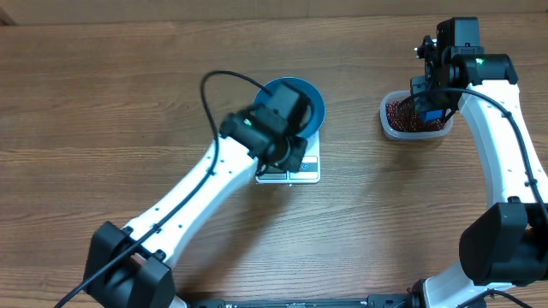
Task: Scoop item into bowl and weigh 150g on scale
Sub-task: 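Move the left gripper down to the scale's front buttons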
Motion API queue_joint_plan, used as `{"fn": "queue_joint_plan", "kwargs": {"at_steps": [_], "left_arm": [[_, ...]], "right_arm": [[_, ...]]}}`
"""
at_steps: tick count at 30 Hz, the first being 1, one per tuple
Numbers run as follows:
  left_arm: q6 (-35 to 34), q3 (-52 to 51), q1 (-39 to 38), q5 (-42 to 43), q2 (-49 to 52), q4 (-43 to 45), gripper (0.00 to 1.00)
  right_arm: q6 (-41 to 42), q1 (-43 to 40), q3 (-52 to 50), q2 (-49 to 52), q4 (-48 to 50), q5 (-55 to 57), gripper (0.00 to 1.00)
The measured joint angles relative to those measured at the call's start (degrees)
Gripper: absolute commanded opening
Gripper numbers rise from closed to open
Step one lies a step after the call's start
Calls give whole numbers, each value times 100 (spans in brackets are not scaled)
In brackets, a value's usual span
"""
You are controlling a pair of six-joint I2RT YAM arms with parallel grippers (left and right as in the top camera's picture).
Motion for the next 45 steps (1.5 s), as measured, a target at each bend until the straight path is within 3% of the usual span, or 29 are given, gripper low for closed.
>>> {"fn": "queue_joint_plan", "kwargs": {"at_steps": [8,36,45], "left_arm": [[186,-713,-192,-151,33,883,4],[280,-1615,-542,-654,195,2579,4],[304,-1840,-590,-844,210,2752,4]], "right_arm": [[0,-11,0,0,2,-24,4],[-2,-11,0,0,9,-35,4],[0,-11,0,0,7,-35,4]]}}
